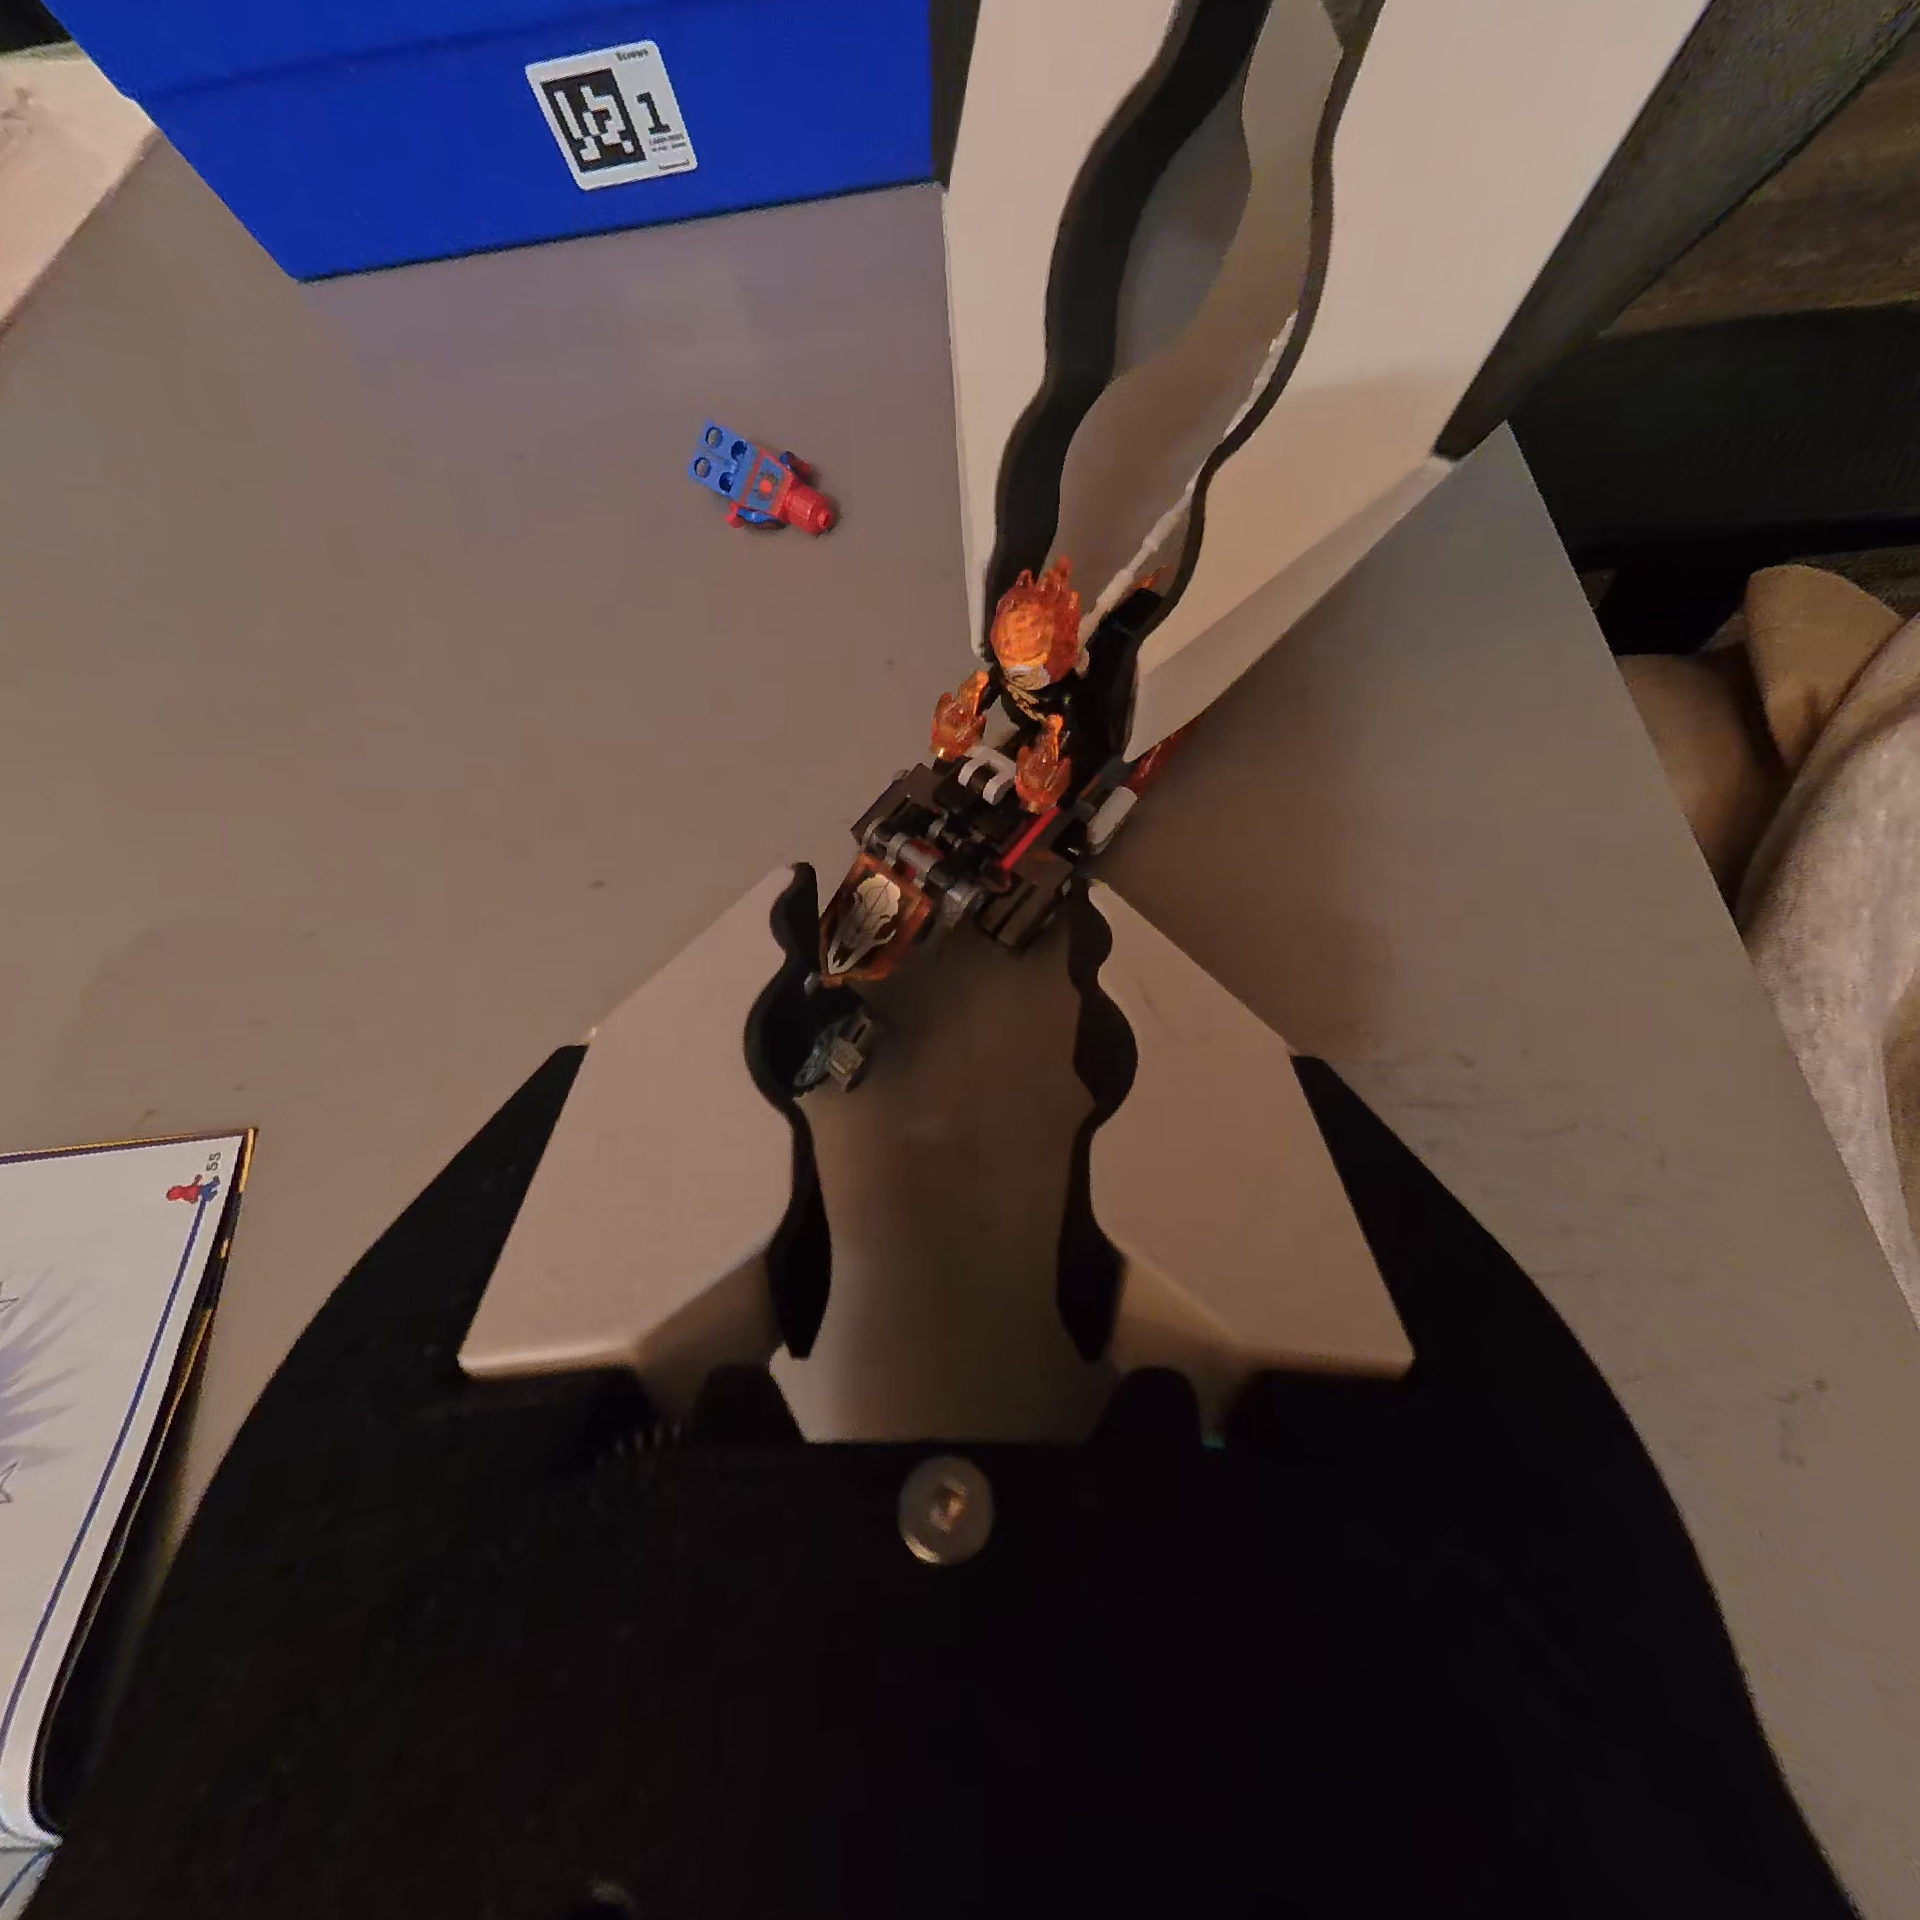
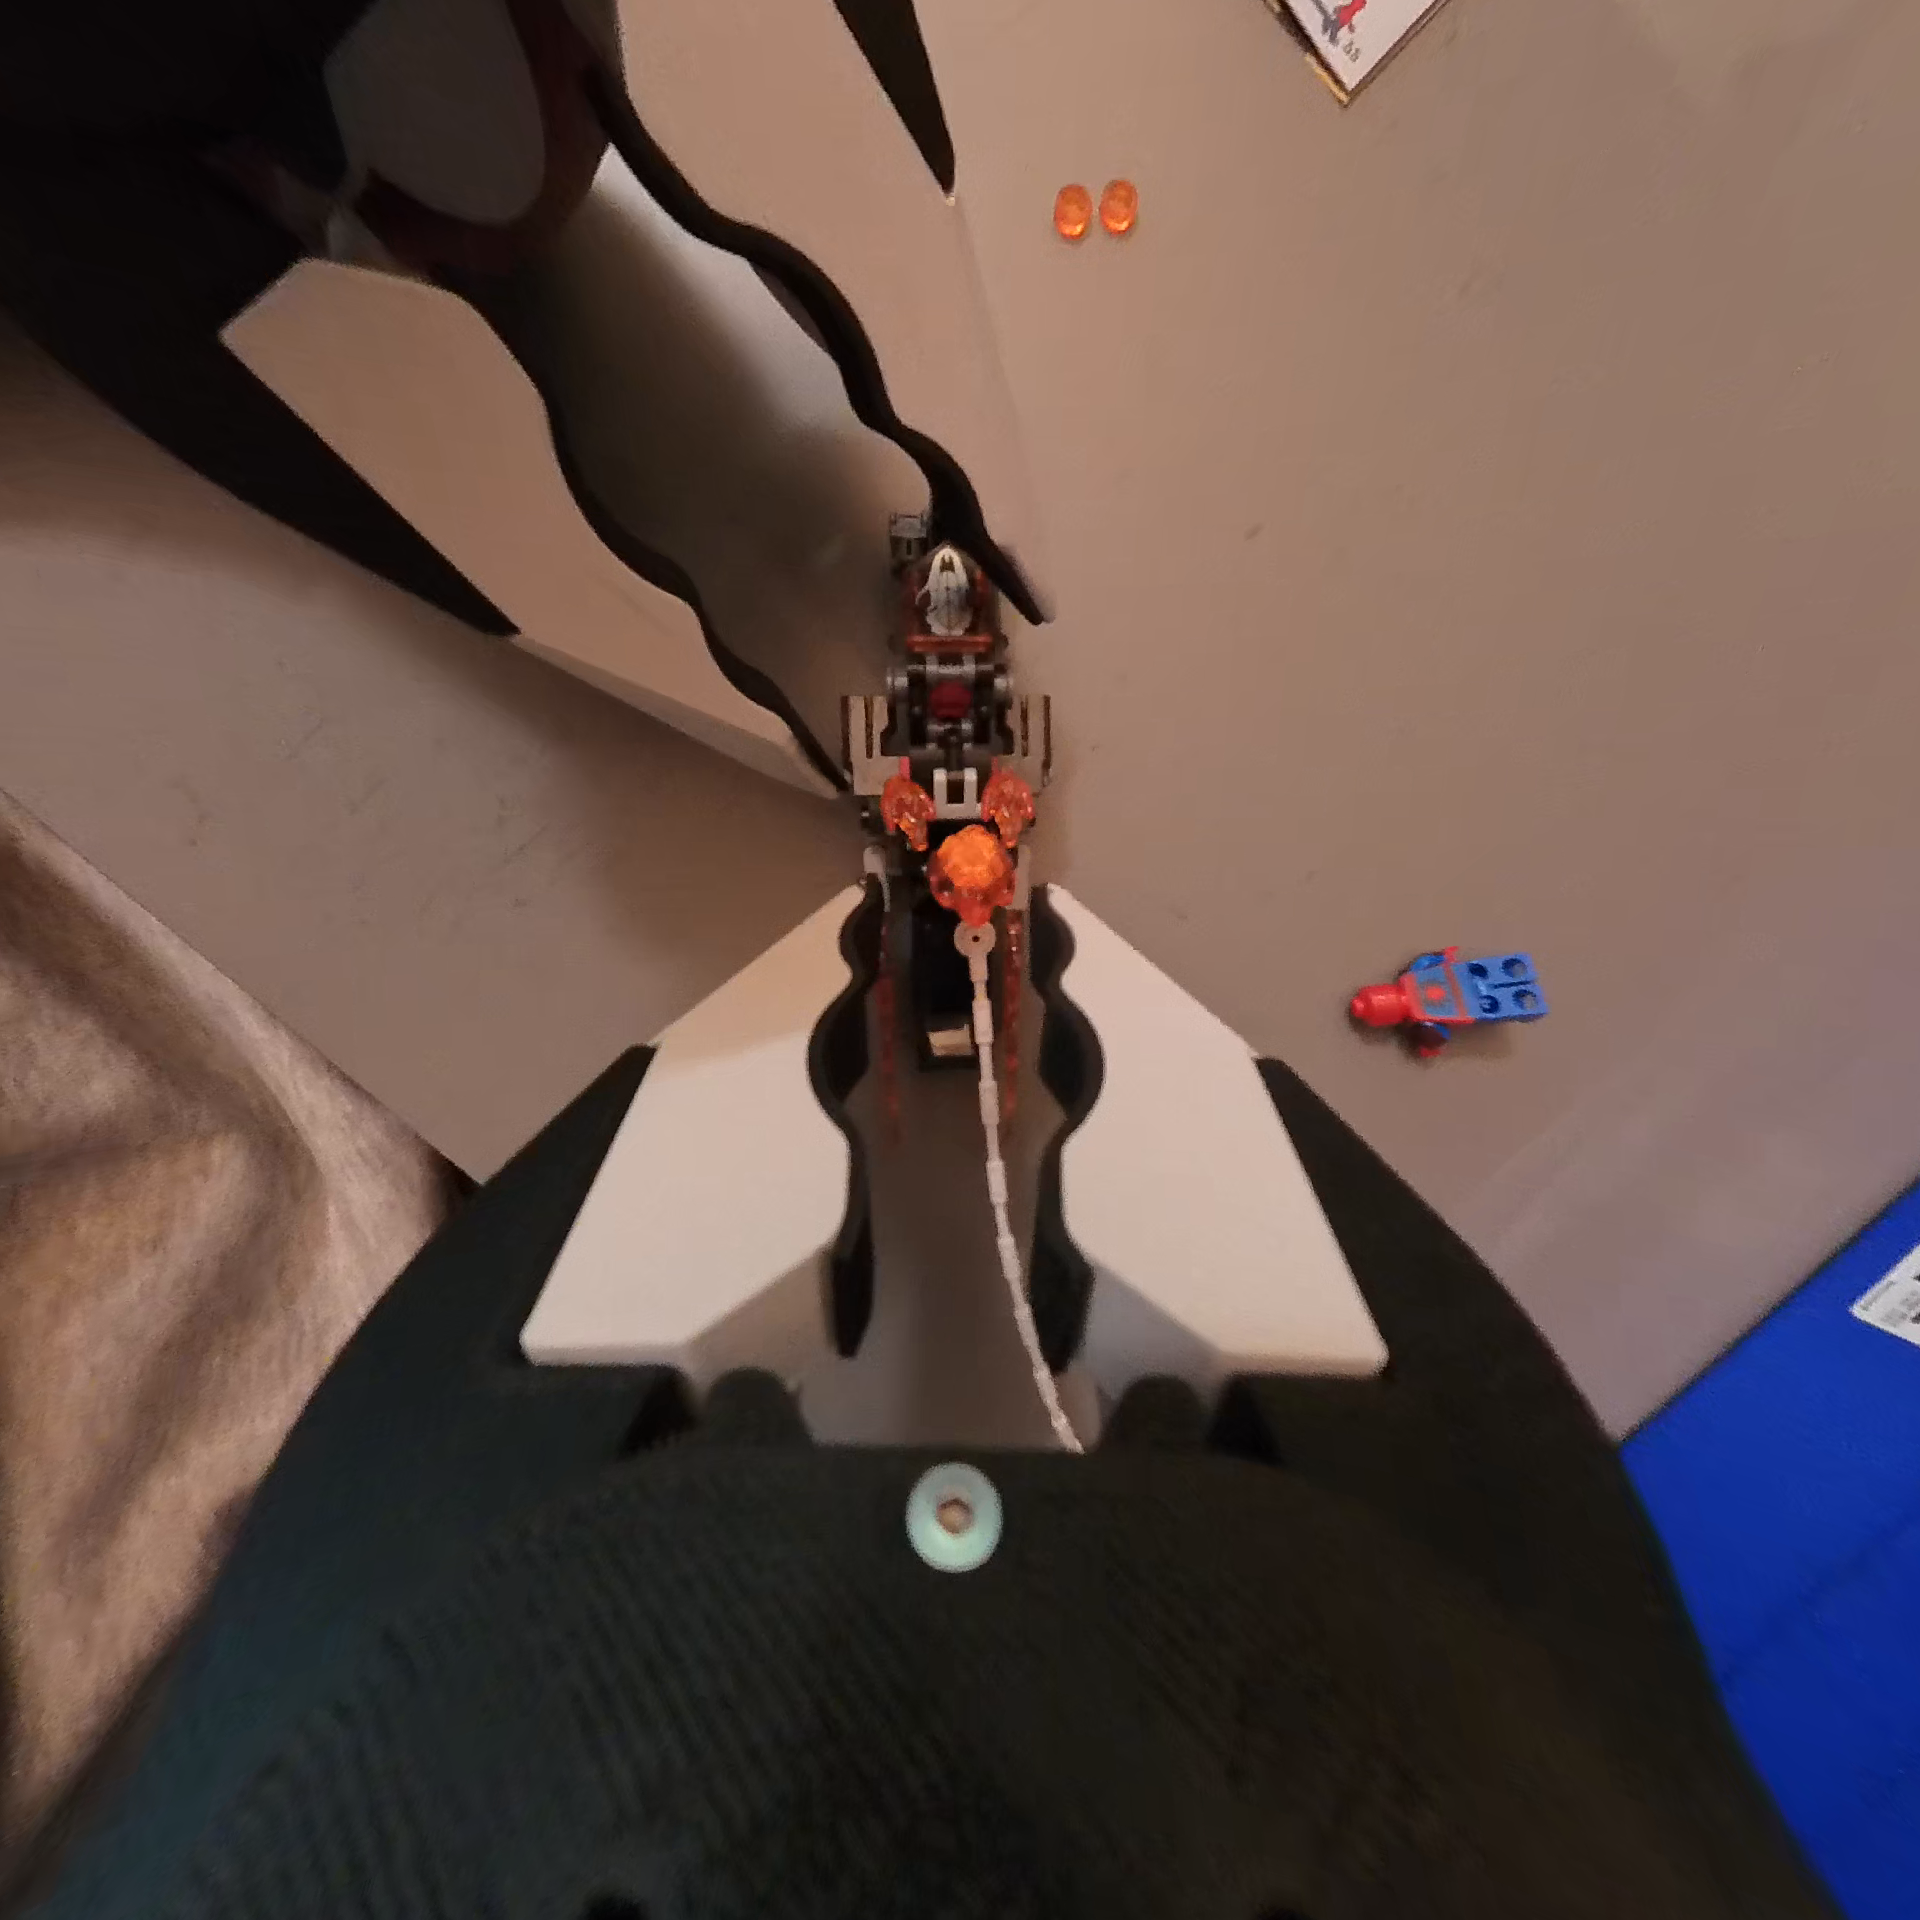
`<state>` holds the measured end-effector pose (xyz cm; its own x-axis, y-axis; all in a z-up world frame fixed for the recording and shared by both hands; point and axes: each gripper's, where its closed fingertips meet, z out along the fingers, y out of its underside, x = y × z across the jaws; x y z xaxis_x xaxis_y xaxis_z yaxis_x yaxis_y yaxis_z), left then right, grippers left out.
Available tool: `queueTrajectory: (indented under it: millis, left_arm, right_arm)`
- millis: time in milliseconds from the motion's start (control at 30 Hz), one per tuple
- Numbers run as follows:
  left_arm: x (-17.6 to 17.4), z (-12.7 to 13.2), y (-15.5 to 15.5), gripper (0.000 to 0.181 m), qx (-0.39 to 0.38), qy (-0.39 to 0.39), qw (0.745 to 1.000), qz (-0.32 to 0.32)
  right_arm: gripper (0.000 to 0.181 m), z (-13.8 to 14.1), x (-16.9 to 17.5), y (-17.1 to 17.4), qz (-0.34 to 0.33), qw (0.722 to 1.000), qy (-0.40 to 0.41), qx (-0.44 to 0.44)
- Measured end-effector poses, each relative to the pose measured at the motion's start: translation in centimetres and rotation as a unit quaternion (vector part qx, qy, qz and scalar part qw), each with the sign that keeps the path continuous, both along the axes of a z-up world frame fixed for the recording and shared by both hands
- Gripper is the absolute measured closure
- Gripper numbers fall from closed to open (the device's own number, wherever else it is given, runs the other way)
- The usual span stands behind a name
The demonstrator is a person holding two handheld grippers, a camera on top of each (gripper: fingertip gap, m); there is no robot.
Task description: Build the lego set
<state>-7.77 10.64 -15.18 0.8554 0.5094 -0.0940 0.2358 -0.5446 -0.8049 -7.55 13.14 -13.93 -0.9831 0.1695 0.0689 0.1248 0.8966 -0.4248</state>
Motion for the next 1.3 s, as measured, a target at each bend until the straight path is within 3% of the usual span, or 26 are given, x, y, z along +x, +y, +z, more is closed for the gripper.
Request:
queueTrajectory:
  millis: [267, 367, 1033, 1300]
  left_arm:
    - [0.0, 0.0, 0.0, 0.135, 0.000, 0.000, 1.000, 0.000]
    - [0.0, 0.0, 0.0, 0.135, 0.000, 0.001, 1.000, 0.000]
    - [0.0, -0.1, 0.0, 0.134, -0.003, -0.001, 1.000, 0.003]
    - [-0.1, -0.2, -0.1, 0.134, -0.007, -0.001, 1.000, 0.005]
  right_arm:
    - [0.153, 1.2, -0.2, -0.6, 0.017, 1.000, 0.020, 0.001]
    - [0.161, 1.0, -0.3, -0.6, 0.025, 0.999, 0.024, 0.017]
    - [0.166, 0.9, -0.1, -0.1, -0.006, 0.999, -0.049, -0.005]
    - [0.167, 0.8, -0.1, -0.3, -0.005, 0.999, -0.037, 0.006]
